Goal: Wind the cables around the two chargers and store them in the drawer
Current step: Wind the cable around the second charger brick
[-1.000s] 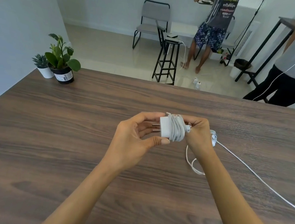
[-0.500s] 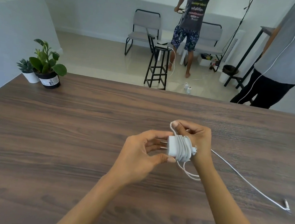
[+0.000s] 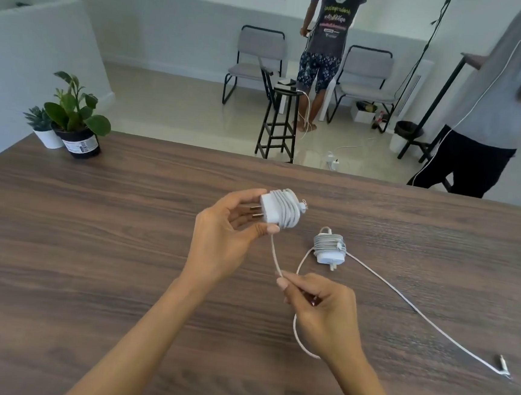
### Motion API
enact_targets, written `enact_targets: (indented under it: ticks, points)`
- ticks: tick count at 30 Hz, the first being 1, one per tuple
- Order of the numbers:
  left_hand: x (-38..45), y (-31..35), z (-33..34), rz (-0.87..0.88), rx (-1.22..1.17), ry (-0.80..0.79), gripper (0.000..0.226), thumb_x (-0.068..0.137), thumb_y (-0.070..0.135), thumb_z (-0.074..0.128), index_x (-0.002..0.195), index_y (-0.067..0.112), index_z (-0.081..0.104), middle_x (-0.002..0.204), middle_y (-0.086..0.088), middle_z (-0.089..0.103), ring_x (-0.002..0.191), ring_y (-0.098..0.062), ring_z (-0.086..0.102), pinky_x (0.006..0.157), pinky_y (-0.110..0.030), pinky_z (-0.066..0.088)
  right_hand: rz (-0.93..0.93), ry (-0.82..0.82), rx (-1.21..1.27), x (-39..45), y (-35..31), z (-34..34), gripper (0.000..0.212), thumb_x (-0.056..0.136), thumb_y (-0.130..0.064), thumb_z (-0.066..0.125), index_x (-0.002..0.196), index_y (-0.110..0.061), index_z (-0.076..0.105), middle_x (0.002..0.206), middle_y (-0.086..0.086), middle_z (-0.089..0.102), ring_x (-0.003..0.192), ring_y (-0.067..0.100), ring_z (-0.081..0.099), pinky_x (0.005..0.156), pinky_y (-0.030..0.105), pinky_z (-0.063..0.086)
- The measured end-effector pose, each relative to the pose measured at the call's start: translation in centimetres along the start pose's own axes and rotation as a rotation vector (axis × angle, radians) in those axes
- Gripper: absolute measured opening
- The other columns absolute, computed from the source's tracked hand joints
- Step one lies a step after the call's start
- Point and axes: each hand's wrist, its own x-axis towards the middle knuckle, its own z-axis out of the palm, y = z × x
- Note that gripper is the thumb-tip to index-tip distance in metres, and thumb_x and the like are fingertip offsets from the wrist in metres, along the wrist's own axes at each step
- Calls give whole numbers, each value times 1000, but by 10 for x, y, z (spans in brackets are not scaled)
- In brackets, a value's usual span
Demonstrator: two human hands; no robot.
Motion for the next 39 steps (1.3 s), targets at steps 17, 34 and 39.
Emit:
enact_targets:
  ticks: [17,34,39]
  points:
    - [2,-26,-4,11,-10,-4,46,67,4,81,108,14,63,103,3,70,96,-6,68,84,-19,53,-313,-264,-341,8,-39,-28,14,82,-26,65,90,-30,76,60,-9,55,55,5,49,52,16,37]
    - [-11,-26,3,-40,-90,-84,52,62,14,80,112,8,63,109,-10,69,102,-18,67,92,-31,52,-423,-196,-335,30,-58,-53,17,80,-8,73,86,-23,78,62,-7,59,52,10,49,52,14,34]
    - [-22,-16,10,92,101,-148,50,63,7,83,109,13,64,107,-4,68,99,-11,67,91,-25,51,-443,-206,-310,42,-66,-58,9,82,-14,71,84,-21,78,66,-3,65,56,11,55,52,19,38]
